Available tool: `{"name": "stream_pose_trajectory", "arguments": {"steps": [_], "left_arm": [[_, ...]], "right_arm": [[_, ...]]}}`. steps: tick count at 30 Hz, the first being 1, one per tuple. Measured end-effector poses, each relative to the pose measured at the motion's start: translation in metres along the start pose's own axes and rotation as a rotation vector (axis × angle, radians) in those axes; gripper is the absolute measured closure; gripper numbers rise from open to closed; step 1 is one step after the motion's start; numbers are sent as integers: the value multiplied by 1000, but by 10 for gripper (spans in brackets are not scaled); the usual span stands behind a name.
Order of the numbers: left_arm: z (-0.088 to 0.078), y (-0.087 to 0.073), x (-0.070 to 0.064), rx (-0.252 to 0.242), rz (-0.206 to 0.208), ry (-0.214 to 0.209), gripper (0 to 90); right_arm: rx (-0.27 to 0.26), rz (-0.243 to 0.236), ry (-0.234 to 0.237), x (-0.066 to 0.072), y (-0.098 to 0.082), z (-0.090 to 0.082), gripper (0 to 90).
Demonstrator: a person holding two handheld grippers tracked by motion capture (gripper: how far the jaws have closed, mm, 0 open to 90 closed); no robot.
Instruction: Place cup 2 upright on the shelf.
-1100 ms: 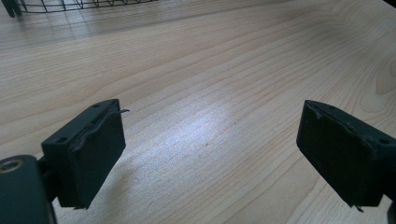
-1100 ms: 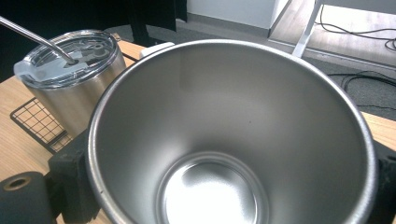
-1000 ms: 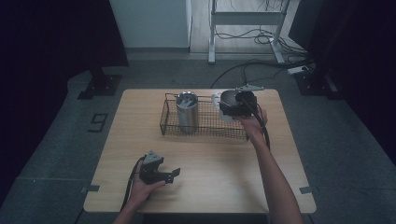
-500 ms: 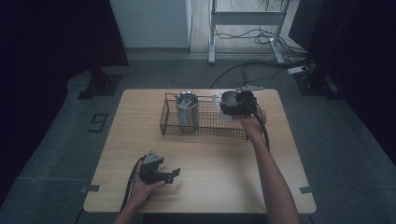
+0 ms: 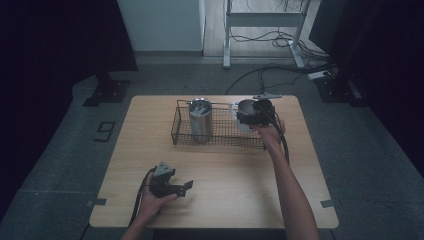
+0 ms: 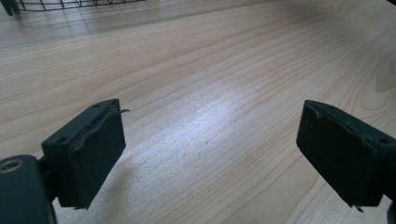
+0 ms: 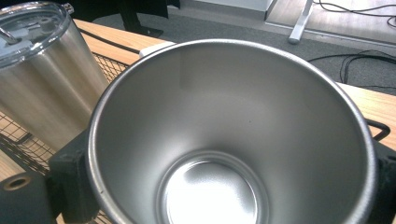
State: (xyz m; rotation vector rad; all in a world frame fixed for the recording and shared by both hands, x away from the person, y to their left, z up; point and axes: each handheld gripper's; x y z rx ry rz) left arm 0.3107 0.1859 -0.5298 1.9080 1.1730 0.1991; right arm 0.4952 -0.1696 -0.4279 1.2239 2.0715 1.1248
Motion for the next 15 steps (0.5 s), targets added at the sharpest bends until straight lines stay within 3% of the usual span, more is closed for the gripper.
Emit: {"name": "stream_pose_trajectory", "arguments": {"steps": [15], "left_arm": [[0,0,0,3,-1,-1,80]], "right_arm": [[28,12,-1,-3,-10,12,69]]}}
Point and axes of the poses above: each handheld gripper's, and its own axes: z roughly forward along the jaws, y roughly out of its top, x roughly to its left, and after that the axes turned 6 degrees about -z, right-handed
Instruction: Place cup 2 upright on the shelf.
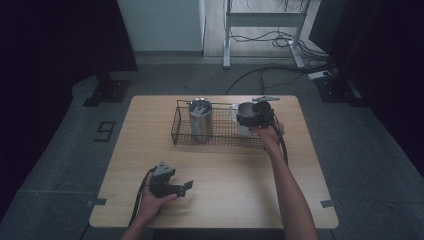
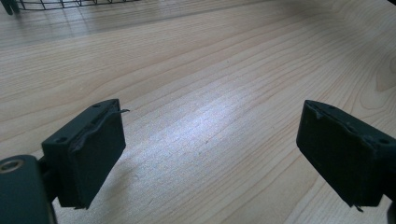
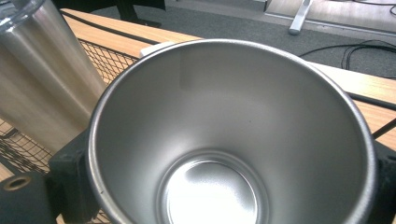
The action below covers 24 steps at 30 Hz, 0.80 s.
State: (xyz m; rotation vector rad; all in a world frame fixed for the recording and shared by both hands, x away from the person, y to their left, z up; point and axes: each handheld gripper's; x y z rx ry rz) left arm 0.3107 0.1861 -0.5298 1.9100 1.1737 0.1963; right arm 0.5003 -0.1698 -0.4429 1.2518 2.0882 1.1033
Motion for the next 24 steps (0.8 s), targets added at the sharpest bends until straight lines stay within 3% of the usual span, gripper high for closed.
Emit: {"name": "stream_pose_trajectory", "arguments": {"steps": [24], "left_arm": [[0,0,0,3,0,4,80]], "right_arm": [[43,6,0,0,-11,14,68]]}}
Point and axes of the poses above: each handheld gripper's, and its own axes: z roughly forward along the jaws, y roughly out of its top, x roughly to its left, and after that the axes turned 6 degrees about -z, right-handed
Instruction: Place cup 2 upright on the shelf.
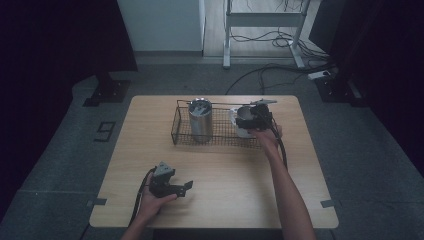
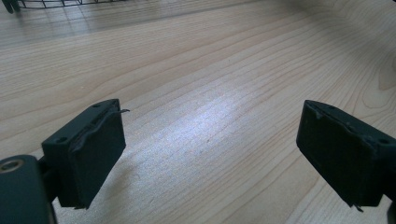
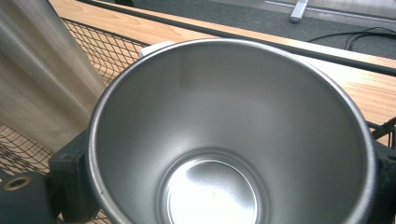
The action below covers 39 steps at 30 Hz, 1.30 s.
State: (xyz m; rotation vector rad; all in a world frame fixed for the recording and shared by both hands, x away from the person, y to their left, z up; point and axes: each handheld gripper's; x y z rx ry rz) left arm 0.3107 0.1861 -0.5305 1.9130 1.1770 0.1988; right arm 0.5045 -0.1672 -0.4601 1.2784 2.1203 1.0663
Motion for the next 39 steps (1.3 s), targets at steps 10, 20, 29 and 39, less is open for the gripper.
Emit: {"name": "stream_pose_trajectory", "arguments": {"steps": [10,20,29,39], "left_arm": [[0,0,0,0,0,-1,80],[-1,0,1,0,0,-1,80],[-1,0,1,-5,-4,-3,80],[-1,0,0,-2,-3,-4,80]], "right_arm": [[32,-10,-24,2,-3,7,68],[53,-26,-27,5,-6,13,68],[74,-46,-44,5,-10,17,68],[83,-54,-57,6,-11,18,68]]}}
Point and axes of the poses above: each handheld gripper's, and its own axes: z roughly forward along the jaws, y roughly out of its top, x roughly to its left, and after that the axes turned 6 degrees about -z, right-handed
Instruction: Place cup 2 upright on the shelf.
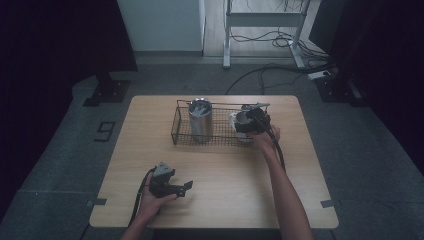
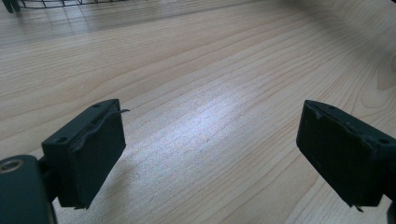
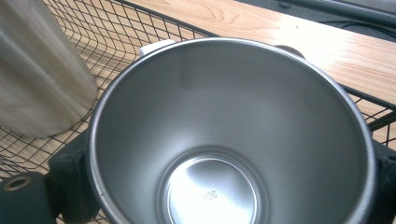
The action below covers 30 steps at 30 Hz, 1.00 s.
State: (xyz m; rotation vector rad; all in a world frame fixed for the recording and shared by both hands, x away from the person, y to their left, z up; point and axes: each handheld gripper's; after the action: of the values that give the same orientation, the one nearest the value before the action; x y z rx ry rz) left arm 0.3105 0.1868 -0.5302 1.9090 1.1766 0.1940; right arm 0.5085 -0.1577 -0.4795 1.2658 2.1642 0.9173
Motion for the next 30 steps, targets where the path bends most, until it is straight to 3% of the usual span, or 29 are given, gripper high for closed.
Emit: {"name": "stream_pose_trajectory", "arguments": {"steps": [11,30], "left_arm": [[0,0,0,4,1,-2,80],[1,0,-2,5,5,-1,80]], "right_arm": [[69,-88,-51,10,0,4,67],[127,-55,-41,0,-7,-4,42]]}}
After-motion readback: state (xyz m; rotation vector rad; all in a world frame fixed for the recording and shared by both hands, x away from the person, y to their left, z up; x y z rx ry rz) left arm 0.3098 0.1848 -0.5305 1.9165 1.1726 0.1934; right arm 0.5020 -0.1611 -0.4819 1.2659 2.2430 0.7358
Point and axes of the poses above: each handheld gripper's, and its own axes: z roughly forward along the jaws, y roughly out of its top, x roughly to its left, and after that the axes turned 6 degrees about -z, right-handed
